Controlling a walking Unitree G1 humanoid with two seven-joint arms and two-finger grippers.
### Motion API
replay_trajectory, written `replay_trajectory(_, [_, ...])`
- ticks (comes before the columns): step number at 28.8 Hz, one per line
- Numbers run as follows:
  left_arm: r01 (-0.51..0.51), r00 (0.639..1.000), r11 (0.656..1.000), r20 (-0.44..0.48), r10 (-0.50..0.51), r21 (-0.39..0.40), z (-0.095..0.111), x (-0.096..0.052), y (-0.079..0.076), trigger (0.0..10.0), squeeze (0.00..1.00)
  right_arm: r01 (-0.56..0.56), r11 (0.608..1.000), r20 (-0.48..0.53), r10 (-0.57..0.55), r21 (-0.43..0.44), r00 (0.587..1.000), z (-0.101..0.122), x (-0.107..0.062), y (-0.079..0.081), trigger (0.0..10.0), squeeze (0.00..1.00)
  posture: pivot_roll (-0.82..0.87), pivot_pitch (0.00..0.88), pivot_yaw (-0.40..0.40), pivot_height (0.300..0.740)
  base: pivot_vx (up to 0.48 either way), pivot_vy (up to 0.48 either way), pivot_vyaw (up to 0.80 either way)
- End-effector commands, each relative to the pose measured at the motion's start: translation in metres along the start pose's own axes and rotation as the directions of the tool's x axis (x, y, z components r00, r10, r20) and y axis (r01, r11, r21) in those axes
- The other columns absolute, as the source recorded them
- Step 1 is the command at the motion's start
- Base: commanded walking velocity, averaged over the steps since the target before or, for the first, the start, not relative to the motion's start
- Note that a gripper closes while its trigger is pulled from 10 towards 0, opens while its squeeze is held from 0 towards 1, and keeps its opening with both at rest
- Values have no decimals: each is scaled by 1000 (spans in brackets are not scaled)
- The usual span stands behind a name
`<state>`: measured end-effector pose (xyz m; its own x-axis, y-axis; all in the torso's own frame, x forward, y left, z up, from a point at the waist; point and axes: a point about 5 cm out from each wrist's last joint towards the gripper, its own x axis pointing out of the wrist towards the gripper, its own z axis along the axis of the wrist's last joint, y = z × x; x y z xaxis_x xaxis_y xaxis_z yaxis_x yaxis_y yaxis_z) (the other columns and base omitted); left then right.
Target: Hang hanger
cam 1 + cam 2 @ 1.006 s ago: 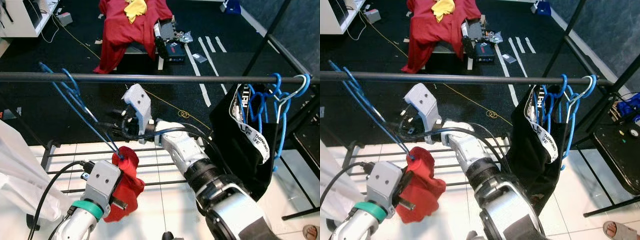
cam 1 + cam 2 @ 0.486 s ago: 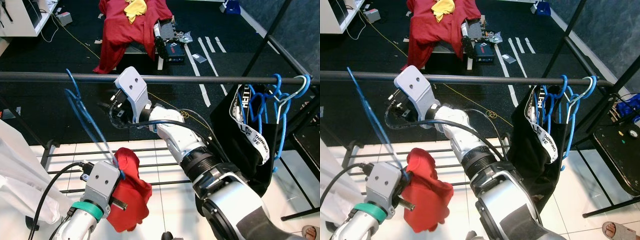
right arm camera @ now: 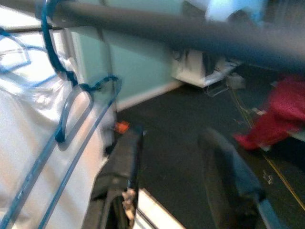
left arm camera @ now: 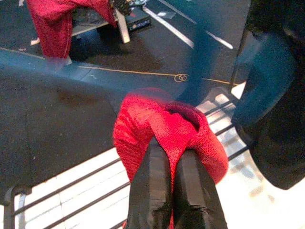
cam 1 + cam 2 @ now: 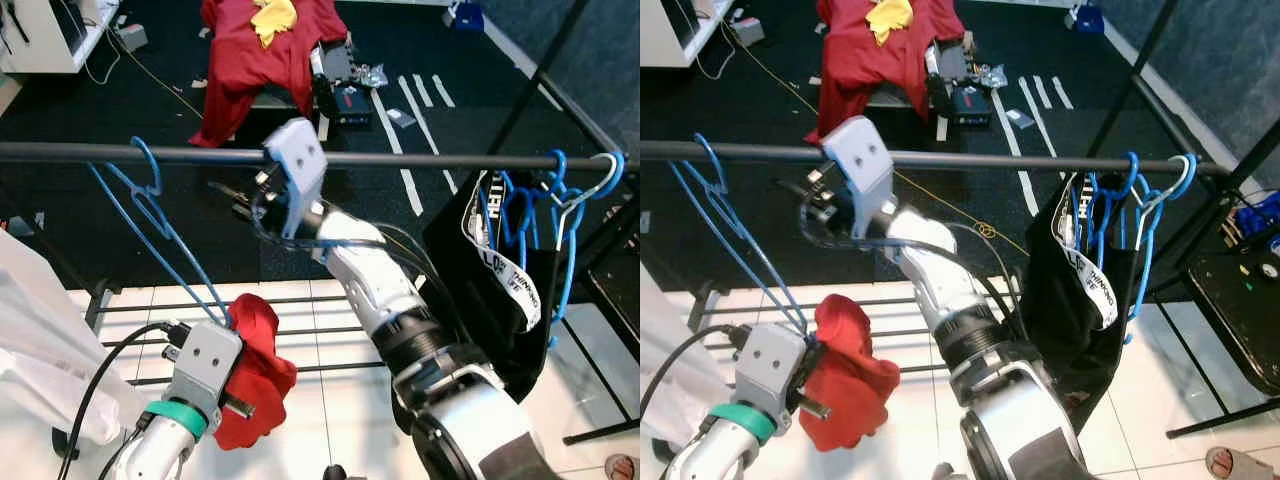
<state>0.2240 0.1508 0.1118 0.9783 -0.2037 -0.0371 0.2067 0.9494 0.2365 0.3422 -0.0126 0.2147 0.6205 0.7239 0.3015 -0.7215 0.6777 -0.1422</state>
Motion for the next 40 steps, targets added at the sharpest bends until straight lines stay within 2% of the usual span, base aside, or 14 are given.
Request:
replay_trajectory(1, [-39,999,999,-23,39,-33,-7,-3,2,0,0,103,995,-71,-103,-7,992,-22,-27,-5,10000,0,47,121,-13,740,0,0,0])
replay_trajectory(2, [-60,998,997,-34,59,-53,-9,-3,3,0,0,148,989,-97,-149,-25,984,-31,-44,-6,10000,0,47,121,-13,740,0,0,0])
replay_trajectory(3, [-60,998,997,-34,59,-53,-9,-3,3,0,0,148,989,-97,-149,-25,984,-31,-44,-6,10000,0,47,121,-13,740,0,0,0])
replay_trajectory(4, [-86,996,993,-43,83,-80,-10,-1,4,0,0,193,980,-129,-197,-41,972,-42,-69,-5,10000,0,9,123,13,740,0,0,0])
replay_trajectory(6, [-108,993,989,-50,104,-101,-11,2,7,0,0,234,970,-176,-243,-67,954,-55,-98,-1,10000,0,-12,124,25,740,0,0,0])
replay_trajectory(9, [-115,993,988,-53,110,-103,-13,7,9,0,0,249,961,-222,-271,-123,937,-65,-117,1,10000,0,-23,123,32,740,0,0,0])
replay_trajectory(19, [-149,987,983,-80,141,-106,-18,15,16,0,0,330,933,-260,-357,-143,897,-76,-130,-4,10000,0,-51,110,47,740,0,0,0])
replay_trajectory(20, [-169,983,978,-99,157,-122,-20,15,17,4235,0,350,925,-268,-378,-150,886,-76,-133,-5,10000,0,-48,105,41,740,0,0,0])
replay_trajectory(21, [-183,980,974,-108,169,-131,-20,14,17,10000,0,364,916,-276,-399,-170,874,-78,-137,-7,10000,0,-45,104,38,740,0,0,0])
replay_trajectory(34, [-212,972,970,-126,198,-118,-23,6,18,10000,0,496,857,-268,-514,-138,815,-80,-153,-11,10000,0,-34,95,46,740,0,0,0])
replay_trajectory(36, [-218,971,971,-121,206,-99,-25,12,17,10000,0,557,813,-276,-581,-167,765,-90,-164,-12,10000,0,-39,84,47,740,0,0,0])
replay_trajectory(38, [-218,971,971,-121,206,-99,-25,12,17,10000,0,557,813,-276,-581,-167,765,-90,-164,-12,10000,0,-39,84,47,740,0,0,0])
replay_trajectory(39, [-217,970,973,-128,205,-83,-28,14,16,10000,0,606,775,-322,-628,-180,708,-102,-179,-14,10000,0,-43,80,54,740,0,0,0])
replay_trajectory(40, [-217,970,973,-128,205,-83,-28,14,16,10000,0,606,775,-322,-628,-180,708,-102,-179,-14,10000,0,-43,80,54,740,0,0,0])
